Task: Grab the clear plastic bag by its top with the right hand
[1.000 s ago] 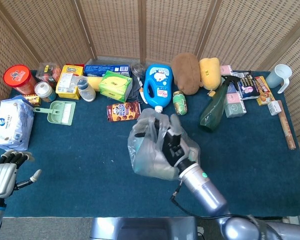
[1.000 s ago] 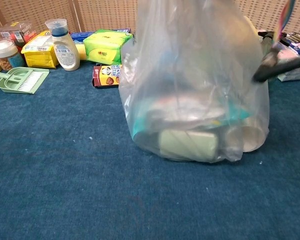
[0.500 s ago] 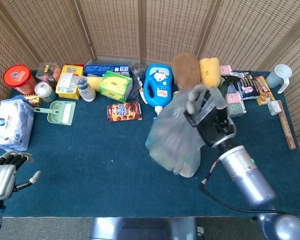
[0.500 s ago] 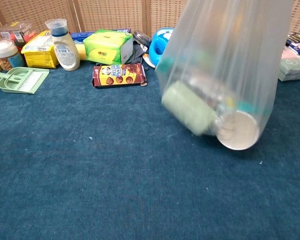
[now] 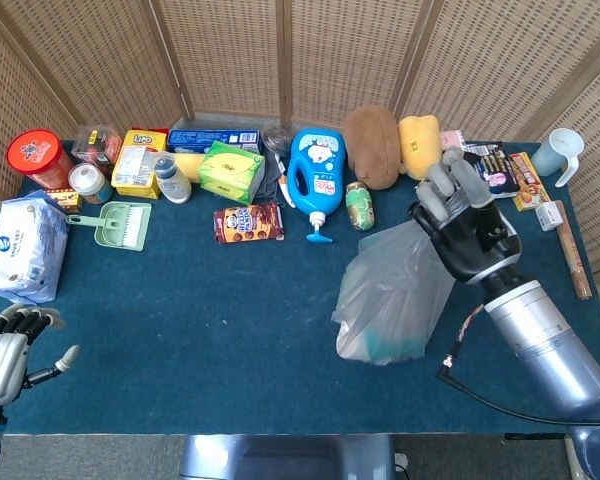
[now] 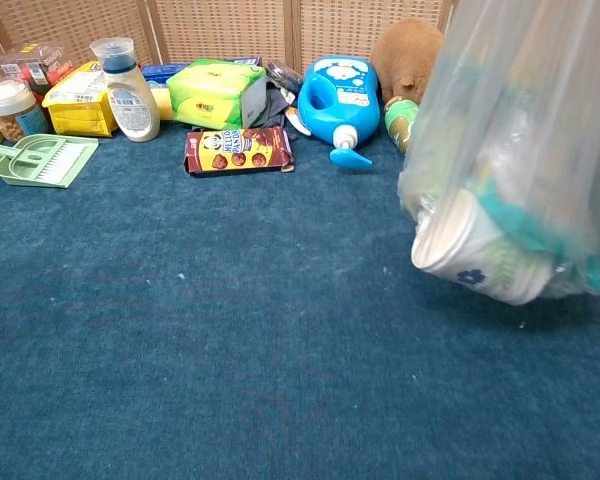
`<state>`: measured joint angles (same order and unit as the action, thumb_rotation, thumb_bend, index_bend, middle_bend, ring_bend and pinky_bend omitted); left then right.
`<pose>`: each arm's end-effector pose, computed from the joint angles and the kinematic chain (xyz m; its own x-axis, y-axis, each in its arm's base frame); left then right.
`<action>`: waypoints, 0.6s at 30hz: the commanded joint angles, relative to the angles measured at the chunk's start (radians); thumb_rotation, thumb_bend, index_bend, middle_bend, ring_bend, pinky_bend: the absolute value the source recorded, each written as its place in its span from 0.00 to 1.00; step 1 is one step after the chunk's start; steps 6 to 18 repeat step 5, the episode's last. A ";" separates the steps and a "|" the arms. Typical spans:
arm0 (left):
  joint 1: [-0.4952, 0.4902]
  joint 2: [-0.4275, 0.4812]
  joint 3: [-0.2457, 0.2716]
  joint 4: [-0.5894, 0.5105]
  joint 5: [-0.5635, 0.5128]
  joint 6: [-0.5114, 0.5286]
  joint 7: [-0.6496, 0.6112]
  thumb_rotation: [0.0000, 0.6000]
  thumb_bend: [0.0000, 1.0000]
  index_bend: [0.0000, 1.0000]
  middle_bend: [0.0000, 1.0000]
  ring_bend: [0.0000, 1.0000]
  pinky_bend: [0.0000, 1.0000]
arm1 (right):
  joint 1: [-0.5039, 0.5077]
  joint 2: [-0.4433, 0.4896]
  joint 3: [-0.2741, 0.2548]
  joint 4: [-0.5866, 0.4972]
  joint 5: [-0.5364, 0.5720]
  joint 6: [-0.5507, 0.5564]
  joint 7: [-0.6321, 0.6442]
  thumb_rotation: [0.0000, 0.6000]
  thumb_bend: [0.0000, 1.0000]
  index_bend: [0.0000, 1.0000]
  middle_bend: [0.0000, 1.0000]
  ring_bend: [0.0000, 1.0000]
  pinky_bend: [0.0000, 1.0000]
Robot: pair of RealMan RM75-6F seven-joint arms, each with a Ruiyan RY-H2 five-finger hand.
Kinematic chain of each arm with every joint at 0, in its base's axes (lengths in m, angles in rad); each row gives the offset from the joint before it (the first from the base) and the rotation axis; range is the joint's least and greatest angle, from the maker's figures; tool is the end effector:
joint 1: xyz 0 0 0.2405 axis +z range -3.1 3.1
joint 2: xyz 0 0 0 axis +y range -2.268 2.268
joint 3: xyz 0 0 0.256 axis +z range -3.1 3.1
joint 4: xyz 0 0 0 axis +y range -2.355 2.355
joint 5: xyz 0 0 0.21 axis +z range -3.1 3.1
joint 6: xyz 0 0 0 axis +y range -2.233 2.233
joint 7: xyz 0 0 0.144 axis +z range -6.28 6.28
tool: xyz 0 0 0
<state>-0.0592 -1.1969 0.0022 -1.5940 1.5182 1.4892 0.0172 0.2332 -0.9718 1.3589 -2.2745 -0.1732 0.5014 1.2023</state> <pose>-0.3127 0.1616 0.1281 0.3588 0.0634 0.9313 0.9332 -0.0040 -0.3593 -0.0324 -0.3122 0.2489 -0.8656 -0.1929 -0.4621 0.3834 0.3383 -0.8594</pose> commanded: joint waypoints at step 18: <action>-0.001 0.001 -0.001 -0.007 0.001 -0.001 0.007 0.00 0.21 0.39 0.32 0.23 0.13 | -0.012 0.004 0.003 0.014 -0.019 -0.009 0.020 1.00 0.49 0.57 0.70 0.79 0.93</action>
